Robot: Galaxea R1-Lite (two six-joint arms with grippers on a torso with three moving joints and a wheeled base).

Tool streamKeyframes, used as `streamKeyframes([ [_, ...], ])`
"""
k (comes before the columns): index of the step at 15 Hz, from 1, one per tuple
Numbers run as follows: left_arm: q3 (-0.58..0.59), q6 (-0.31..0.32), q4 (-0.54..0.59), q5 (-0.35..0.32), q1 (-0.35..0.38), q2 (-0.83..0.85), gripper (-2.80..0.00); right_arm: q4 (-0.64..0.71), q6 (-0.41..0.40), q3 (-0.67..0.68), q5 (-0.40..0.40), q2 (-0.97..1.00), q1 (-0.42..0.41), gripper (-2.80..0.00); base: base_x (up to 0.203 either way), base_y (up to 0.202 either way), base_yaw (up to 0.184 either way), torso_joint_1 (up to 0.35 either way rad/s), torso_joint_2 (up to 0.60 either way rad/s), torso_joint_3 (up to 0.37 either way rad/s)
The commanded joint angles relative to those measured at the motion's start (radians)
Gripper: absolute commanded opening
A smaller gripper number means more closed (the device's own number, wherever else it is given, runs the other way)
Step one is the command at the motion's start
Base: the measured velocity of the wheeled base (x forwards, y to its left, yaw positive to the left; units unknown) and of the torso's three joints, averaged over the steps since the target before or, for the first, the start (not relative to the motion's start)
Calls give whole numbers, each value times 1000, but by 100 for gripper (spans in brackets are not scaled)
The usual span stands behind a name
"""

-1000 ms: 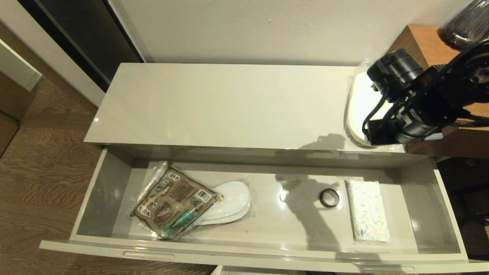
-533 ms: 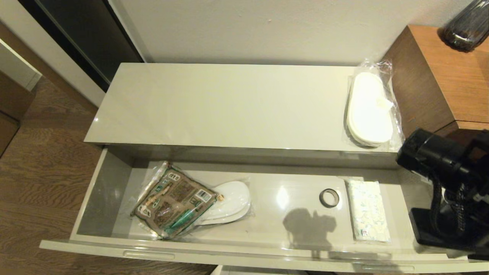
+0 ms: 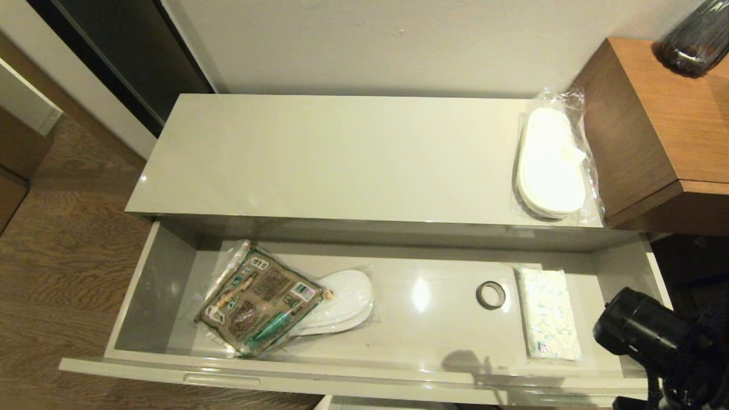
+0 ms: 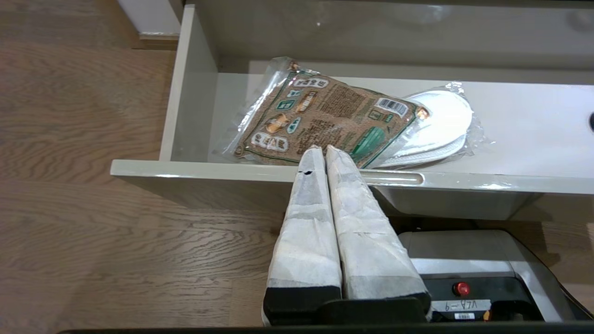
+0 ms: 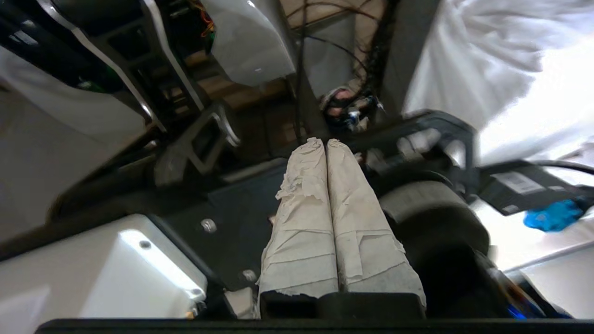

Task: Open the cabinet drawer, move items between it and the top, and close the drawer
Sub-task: Close the drawer

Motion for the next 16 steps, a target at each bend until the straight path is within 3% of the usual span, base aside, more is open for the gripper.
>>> streamKeyframes([
  [1, 0, -1, 0, 0, -1, 2, -280, -49, 20, 40, -1, 54, 0, -280, 0, 0, 0, 0, 0, 0],
  [6, 0, -1, 0, 0, 0, 2, -280, -196, 154, -53, -41, 300, -3, -280, 0, 0, 0, 0, 0, 0],
  [16, 0, -1, 0, 0, 0, 2, -280, -217, 162, -68, -49, 380, 8, -280, 0, 0, 0, 0, 0, 0],
])
